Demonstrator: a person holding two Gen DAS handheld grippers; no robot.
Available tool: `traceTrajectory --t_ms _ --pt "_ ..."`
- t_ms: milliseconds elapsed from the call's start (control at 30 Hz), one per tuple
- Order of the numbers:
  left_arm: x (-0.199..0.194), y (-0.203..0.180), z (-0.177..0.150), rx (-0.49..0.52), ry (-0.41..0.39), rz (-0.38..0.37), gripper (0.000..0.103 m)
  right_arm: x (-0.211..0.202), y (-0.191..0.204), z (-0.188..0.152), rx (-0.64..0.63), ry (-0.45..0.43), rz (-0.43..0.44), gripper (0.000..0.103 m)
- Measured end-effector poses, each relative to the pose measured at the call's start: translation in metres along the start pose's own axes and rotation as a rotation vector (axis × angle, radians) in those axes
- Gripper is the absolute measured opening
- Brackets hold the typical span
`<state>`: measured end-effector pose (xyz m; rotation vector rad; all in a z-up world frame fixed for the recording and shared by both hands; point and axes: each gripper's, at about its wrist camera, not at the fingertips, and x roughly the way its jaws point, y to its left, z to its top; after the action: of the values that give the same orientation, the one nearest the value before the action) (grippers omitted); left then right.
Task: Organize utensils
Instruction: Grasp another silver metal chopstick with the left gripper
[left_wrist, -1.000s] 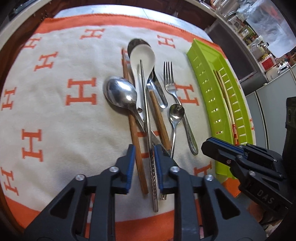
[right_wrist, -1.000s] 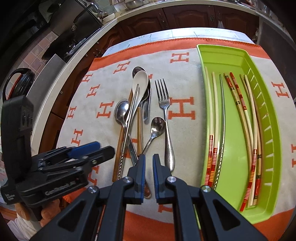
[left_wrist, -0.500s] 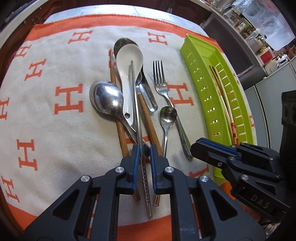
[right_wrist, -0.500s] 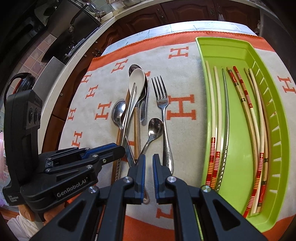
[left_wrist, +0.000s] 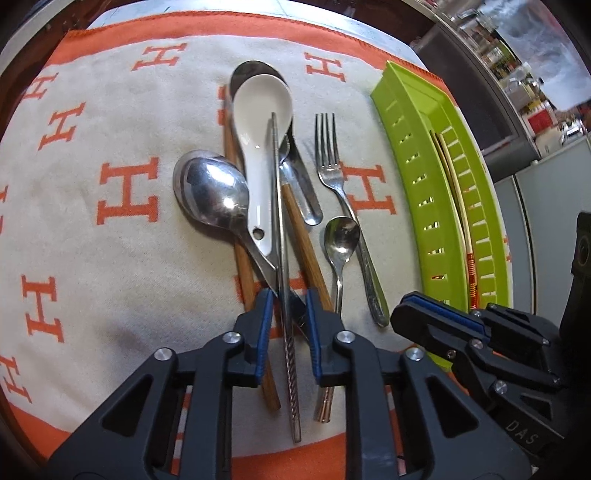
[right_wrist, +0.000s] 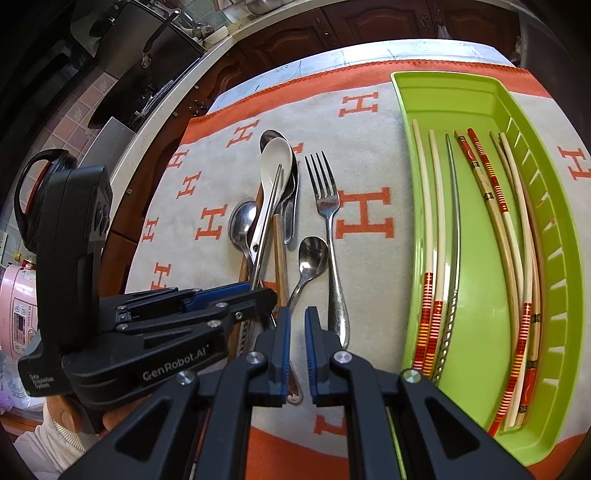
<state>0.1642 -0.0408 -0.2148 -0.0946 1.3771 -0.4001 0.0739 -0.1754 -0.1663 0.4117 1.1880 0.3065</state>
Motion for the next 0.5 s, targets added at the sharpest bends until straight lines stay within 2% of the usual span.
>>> traceTrajectory --t_ms 67,167,500 --pt "-0.003 0.004 -0.002 -0.016 0.005 -0.01 0.005 -0.002 0.0 -0.001 -0.001 -0.004 0.0 0.008" --pt "-0.002 0.007 -0.007 -0.021 0.016 -0.05 0.005 -0.004 0.0 -0.001 0.0 -0.011 0.0 0.008" --pt "-0.001 0.004 -0.009 0.012 0.016 -0.06 0.007 -0.004 0.005 -0.004 -0.009 -0.004 0.005 0.008"
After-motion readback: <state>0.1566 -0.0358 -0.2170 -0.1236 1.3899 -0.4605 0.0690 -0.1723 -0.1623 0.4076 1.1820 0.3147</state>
